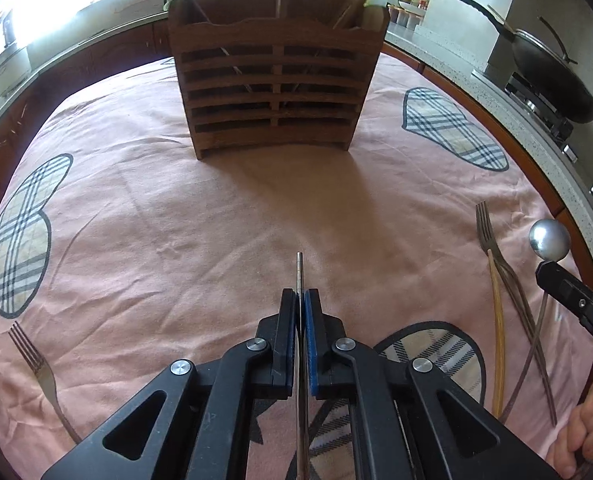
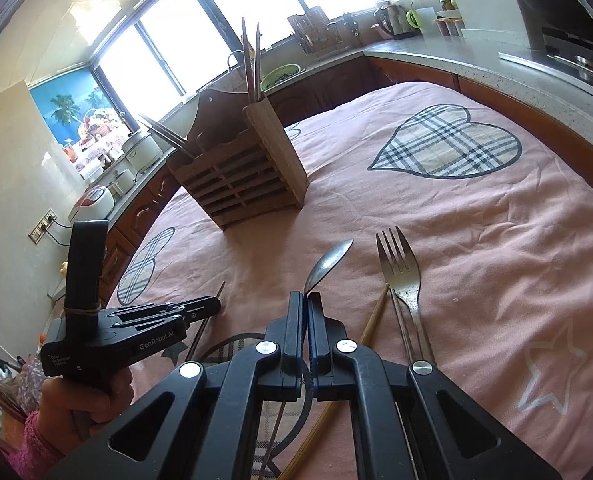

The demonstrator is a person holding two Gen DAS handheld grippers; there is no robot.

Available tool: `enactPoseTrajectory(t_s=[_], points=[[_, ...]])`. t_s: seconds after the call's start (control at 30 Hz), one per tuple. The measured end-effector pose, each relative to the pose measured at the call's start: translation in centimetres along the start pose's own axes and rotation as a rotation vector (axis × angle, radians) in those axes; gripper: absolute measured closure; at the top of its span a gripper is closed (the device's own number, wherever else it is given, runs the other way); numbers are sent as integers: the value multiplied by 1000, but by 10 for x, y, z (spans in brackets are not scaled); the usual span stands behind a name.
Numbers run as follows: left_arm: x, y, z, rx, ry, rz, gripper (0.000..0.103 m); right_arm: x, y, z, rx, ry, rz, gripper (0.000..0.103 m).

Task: Organize utensils
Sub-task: 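Grasp a thin metal chopstick with the left tool while the right tool grasps a silver spoon, then carry the chopstick and spoon with both tools up over the wooden holder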

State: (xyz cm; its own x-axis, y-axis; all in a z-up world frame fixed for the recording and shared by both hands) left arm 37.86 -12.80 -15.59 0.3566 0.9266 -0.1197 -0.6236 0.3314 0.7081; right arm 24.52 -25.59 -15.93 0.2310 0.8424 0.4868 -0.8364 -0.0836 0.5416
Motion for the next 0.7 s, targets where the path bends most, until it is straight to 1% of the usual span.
enactPoseTrajectory(t_s=[0.27,0.47,0.7], points=[[13,52,12,-84,61,-36,100,10,7,12,-27,14,16,101],[18,107,16,-157,85,-55,100,28,15,25,-61,46,44,101],[28,160,21,-245,111,-64,100,48,25,42,-111,96,62,101]])
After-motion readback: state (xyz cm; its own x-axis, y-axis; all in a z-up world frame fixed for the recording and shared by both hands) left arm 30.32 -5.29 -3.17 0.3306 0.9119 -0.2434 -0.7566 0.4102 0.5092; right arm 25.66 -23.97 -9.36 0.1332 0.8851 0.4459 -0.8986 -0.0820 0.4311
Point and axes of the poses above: each gripper's, at about its wrist camera, not at the fingertips, and y roughly against the way its jaws point, x to its left, z to its top, the point moved 10 cm from there along -y, roughly the way its jaws point, and after that the axes turned 12 degrees about -x, right-handed, at the moved point
